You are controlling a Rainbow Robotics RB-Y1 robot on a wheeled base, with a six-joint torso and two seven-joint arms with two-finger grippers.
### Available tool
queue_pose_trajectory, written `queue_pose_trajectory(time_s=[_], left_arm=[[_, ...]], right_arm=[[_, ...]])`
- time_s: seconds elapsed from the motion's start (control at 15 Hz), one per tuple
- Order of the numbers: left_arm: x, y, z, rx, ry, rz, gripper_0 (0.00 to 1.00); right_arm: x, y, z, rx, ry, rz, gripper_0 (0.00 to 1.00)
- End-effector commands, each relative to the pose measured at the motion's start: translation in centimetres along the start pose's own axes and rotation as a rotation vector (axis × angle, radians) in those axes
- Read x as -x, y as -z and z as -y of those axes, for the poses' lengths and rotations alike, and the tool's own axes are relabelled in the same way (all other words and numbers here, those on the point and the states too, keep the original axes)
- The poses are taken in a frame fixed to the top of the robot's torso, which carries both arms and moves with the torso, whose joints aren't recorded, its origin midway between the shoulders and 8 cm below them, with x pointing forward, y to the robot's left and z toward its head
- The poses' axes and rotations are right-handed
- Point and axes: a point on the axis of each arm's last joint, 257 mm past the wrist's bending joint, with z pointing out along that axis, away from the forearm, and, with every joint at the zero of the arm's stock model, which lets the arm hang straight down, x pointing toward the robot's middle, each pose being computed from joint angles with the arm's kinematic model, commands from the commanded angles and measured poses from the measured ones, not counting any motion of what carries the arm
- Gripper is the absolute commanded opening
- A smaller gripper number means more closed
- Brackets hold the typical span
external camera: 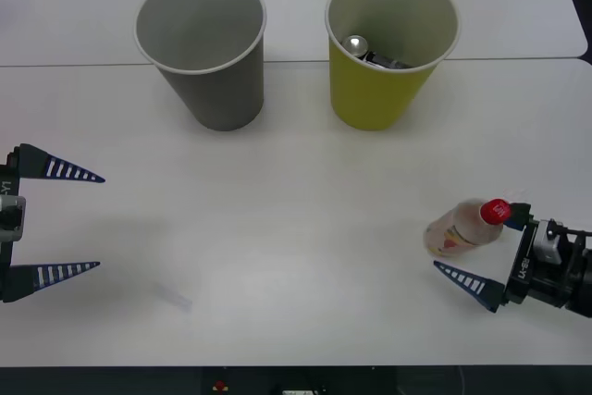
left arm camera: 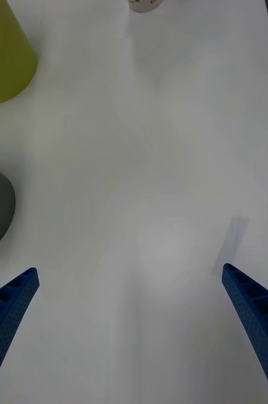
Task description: Put the can into the green bin and the plastic bottle into the gray bin
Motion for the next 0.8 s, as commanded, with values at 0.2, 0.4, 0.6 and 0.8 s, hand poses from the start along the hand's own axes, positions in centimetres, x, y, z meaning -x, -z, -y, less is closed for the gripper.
queue_pose_trajectory(time_s=[0.2,0.4,0.6,0.8], left_arm=[[0.0,0.0,0.0,0.0,0.0,0.0,1.0],[0.0,0.0,0.0,0.0,0.0,0.0,1.0],[0.0,0.0,0.0,0.0,0.0,0.0,1.0],[0.0,0.0,0.0,0.0,0.0,0.0,1.0]], right_arm=[[0.07,-0.16,0.01,-0.002,0.011,0.004,0.0],[0.16,-0.19,-0.01,0.001,0.015,0.006,0.0],[0.56,-0.26,-0.31,0.019,0.023,0.018,0.0],[0.95,-0.31,-0.73,0.04,0.019,0.029,0.0]])
